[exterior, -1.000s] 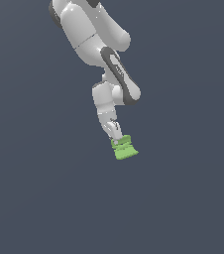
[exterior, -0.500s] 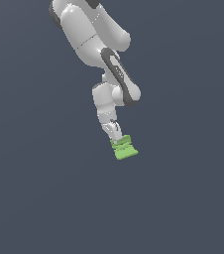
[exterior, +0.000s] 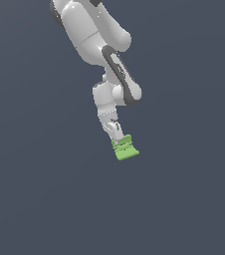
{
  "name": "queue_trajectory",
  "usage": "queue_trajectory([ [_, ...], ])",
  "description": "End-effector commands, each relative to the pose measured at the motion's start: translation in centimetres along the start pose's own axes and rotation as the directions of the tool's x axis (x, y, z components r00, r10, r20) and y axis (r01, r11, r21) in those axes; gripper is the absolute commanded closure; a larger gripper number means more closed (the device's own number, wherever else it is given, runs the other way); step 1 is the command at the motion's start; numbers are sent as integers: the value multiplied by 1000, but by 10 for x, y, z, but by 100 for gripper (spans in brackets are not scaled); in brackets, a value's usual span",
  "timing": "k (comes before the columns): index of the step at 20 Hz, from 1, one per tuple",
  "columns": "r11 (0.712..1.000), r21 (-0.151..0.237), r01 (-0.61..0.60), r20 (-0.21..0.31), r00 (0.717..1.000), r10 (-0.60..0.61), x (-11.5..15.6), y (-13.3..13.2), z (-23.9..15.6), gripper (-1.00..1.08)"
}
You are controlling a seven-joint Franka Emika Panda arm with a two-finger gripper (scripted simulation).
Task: Pick up the object and move it to a goal position.
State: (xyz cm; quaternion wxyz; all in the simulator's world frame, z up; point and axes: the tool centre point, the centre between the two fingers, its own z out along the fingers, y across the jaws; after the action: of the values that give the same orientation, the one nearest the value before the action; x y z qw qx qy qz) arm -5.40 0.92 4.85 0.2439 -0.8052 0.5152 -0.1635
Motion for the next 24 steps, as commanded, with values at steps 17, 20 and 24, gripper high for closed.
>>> queue_trajectory([
  [17,1000,-7,6,-5,1000,-6,-4,-96,-75,108],
  [20,1000,-7,6,-6,1000,-6,-5,-115,-90,108],
  [24,1000,-8,6,-5,1000,-6,-6,-140,-109,108],
])
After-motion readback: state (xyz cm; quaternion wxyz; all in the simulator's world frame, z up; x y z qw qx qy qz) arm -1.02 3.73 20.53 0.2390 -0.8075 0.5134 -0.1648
